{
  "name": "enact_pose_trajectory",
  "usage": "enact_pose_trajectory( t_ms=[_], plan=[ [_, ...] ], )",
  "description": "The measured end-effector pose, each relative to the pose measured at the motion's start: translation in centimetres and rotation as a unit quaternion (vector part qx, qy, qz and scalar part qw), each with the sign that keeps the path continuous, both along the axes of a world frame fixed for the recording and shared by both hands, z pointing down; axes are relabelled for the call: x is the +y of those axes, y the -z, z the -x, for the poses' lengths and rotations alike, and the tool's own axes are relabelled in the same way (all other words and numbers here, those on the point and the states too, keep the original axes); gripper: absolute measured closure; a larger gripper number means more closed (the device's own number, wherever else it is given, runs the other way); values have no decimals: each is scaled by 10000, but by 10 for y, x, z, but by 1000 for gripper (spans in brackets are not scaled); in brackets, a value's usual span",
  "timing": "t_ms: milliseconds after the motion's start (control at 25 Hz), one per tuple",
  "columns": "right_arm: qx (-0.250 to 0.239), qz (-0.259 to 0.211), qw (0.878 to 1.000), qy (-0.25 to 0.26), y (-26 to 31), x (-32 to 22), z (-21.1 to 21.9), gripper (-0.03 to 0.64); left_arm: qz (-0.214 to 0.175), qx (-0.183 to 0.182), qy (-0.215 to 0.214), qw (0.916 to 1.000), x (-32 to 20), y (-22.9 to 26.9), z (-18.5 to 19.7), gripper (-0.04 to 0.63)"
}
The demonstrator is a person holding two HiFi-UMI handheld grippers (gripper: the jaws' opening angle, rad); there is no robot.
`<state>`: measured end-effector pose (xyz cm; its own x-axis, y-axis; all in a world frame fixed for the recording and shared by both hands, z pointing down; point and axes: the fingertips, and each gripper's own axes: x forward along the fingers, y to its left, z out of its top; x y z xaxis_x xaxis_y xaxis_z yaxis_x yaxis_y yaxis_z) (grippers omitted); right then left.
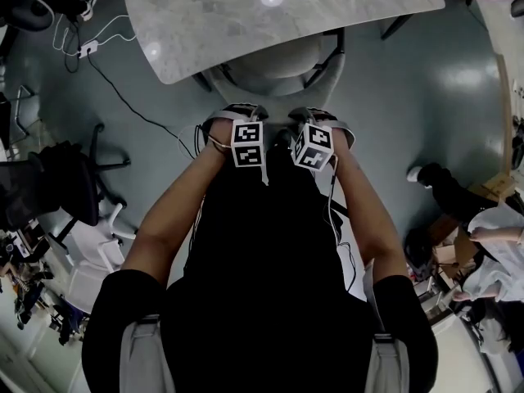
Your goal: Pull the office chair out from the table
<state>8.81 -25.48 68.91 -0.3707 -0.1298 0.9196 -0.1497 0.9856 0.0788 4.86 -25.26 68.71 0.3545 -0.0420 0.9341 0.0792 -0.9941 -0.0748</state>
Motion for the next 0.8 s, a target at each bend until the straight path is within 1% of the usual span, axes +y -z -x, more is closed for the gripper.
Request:
enact_pose_trajectory(
  t_ms=[440,640,800],
  plan=[
    [42,69,10000,-6,0,13,-5,511,5,-28,21,10000,14,2,-4,517],
    [101,46,9999,73,2,18,-14,511,74,-16,97,9999,22,3,-14,518],
    [81,159,9996,213,4,30,-15,511,143,-53,51,9999,34,4,-15,518]
  ],
)
